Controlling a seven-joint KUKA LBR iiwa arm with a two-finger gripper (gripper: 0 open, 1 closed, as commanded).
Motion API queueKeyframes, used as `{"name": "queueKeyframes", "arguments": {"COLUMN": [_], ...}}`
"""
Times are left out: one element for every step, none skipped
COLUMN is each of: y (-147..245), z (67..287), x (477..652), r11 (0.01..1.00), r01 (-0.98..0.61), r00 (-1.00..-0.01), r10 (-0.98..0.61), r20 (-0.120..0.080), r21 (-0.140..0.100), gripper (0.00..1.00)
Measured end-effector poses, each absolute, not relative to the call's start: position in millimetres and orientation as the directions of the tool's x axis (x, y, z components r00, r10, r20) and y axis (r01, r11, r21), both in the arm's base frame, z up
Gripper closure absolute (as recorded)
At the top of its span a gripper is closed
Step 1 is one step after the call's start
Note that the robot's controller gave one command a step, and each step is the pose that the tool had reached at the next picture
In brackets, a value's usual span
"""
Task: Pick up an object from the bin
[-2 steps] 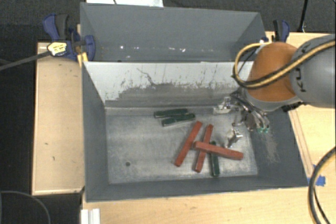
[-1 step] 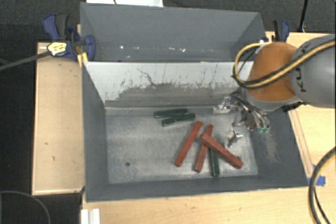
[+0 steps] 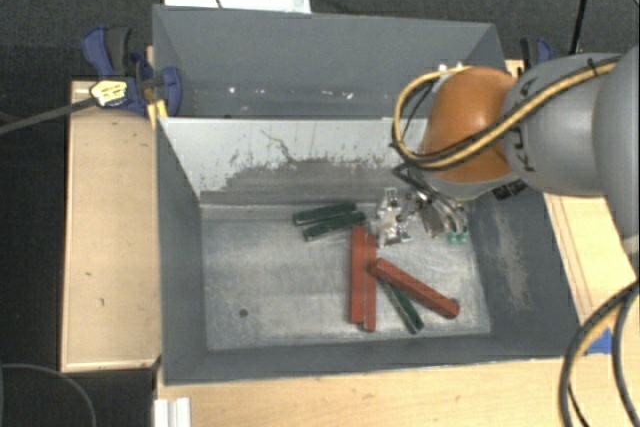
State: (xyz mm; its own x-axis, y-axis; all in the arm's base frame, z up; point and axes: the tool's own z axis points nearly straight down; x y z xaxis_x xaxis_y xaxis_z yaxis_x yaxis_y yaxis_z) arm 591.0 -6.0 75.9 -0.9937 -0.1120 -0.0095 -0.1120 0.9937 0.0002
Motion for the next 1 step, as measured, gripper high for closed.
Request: {"name": "queueKeyframes", "arguments": {"y": [-6.4], "z": [74.7], "x": [589.9], "r11": [0.994], "r01": [-0.113], "r00": [-0.994], "r10": [-0.113], "r20": [-0.006], "r21": [0.000], "gripper": [0.00]}}
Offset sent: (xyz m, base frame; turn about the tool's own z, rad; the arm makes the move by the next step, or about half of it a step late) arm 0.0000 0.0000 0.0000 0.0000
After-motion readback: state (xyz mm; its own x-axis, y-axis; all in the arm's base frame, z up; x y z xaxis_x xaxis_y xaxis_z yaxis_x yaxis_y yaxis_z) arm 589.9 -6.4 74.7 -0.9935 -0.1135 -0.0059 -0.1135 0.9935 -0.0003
